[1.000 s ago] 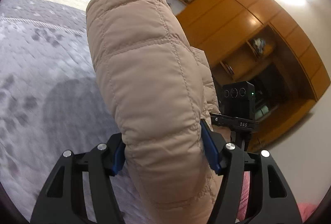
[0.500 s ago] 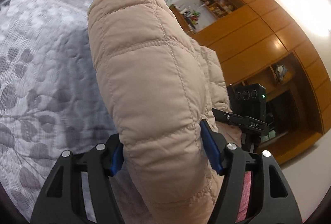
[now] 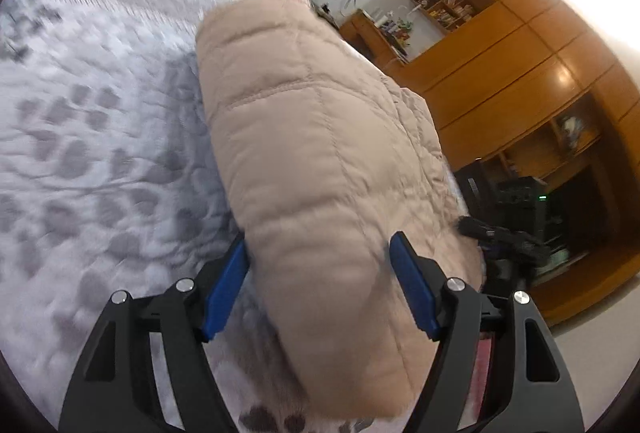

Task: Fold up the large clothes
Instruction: 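Fold the lifted bundle side over with both grippers and lay it down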

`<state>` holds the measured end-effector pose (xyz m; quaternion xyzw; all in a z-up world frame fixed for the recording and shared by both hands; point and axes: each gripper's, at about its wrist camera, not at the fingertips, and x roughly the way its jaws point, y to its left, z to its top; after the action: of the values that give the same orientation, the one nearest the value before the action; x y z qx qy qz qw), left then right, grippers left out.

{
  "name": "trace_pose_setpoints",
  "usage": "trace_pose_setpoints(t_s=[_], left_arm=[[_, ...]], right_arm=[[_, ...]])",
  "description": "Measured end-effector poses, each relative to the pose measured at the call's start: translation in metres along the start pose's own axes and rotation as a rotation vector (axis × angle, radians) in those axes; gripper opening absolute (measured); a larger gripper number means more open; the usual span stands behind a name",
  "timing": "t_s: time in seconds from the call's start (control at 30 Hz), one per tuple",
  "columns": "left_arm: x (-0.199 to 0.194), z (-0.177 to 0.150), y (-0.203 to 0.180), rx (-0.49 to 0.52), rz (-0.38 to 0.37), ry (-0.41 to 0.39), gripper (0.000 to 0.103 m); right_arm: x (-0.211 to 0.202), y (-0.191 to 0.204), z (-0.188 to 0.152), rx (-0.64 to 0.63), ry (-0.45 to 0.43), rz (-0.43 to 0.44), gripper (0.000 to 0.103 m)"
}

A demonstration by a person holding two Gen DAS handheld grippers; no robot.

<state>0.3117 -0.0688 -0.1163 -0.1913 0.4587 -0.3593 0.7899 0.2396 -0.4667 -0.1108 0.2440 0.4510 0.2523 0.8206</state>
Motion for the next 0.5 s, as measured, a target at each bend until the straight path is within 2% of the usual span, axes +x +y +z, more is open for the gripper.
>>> trace_pose_setpoints(t_s=[0.13,0.23,0.4,0.5], left_arm=[[-0.038,-0.028,-0.03,0.08,0.064,-0.095,0.071],[-0.046,-0.048,-0.056,0.153,0.139,-0.124,0.072],[-0.033,-0.068,-0.062,0.195,0.264,-0.085,0.071],[-0.032,-0.077,-0.048,0.177,0.282,-0.073,0.072]], right_arm=[[-0.022,0.012,-0.031,-0.048,-0.024,-0.045,0.071],[-0.026,0.013,-0.05,-0.054,-0.031,-0.082,0.071],[-0.019,-0.003,-0.057,0.022,-0.016,-0.089,0.071],[-0.017,-0.008,-0.058,0.04,-0.013,-0.097,0.07]])
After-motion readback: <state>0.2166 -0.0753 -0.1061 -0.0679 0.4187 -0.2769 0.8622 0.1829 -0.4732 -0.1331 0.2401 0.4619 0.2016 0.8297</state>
